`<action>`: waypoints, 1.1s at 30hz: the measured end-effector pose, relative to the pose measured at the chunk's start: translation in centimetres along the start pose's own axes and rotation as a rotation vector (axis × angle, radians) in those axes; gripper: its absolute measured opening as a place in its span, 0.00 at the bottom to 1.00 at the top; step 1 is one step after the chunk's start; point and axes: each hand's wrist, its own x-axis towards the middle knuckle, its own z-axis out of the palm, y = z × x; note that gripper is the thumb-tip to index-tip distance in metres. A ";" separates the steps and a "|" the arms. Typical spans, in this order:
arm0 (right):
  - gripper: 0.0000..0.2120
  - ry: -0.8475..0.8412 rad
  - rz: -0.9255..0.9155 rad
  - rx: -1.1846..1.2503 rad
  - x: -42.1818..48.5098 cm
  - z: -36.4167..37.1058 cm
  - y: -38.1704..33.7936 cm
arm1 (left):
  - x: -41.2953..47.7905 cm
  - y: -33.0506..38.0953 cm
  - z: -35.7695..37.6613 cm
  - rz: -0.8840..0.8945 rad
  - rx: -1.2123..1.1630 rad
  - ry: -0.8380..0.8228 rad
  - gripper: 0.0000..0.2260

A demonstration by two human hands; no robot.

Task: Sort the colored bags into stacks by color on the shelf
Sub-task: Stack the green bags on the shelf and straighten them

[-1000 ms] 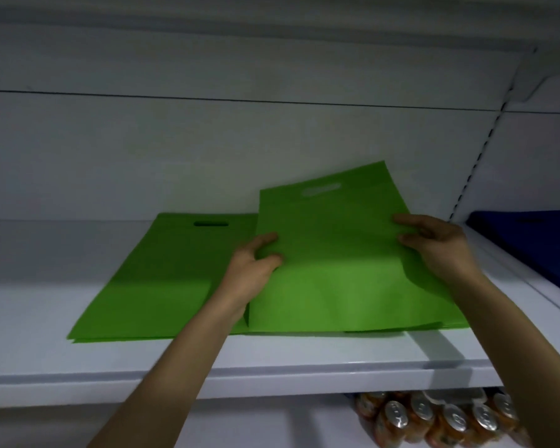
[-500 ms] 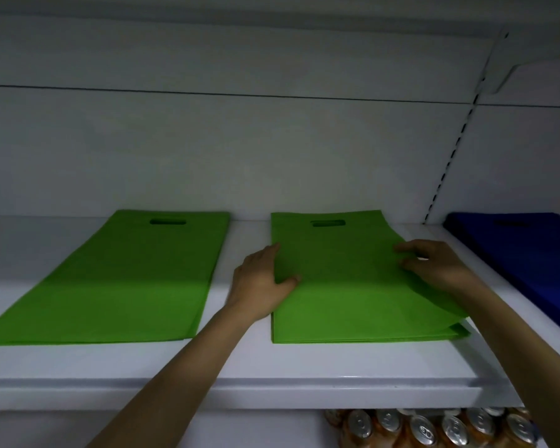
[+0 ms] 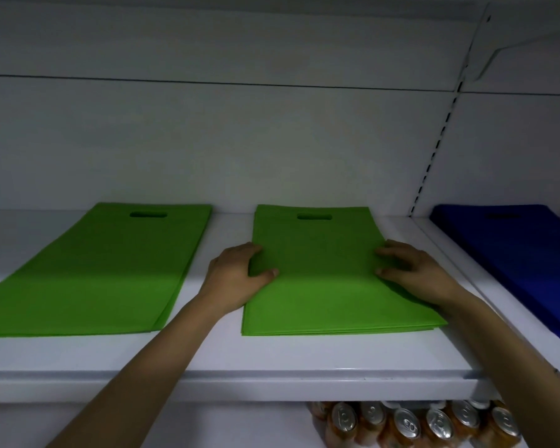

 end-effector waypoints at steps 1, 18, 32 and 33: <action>0.20 -0.010 -0.006 -0.038 0.1 0.1 0.1 | -0.2 0.2 -0.1 0.011 -0.010 -0.002 0.34; 0.20 0.034 0.098 -0.055 -0.1 -0.3 -1.3 | -0.6 1.0 -0.3 0.012 0.105 -0.052 0.31; 0.18 -0.089 -0.168 0.108 2.2 12.5 -16.9 | -1.2 -5.0 -9.6 -0.066 0.269 0.096 0.26; 0.18 -0.114 -0.164 0.117 2.1 13.8 -17.8 | -1.7 -6.5 -10.8 -0.104 0.270 0.112 0.26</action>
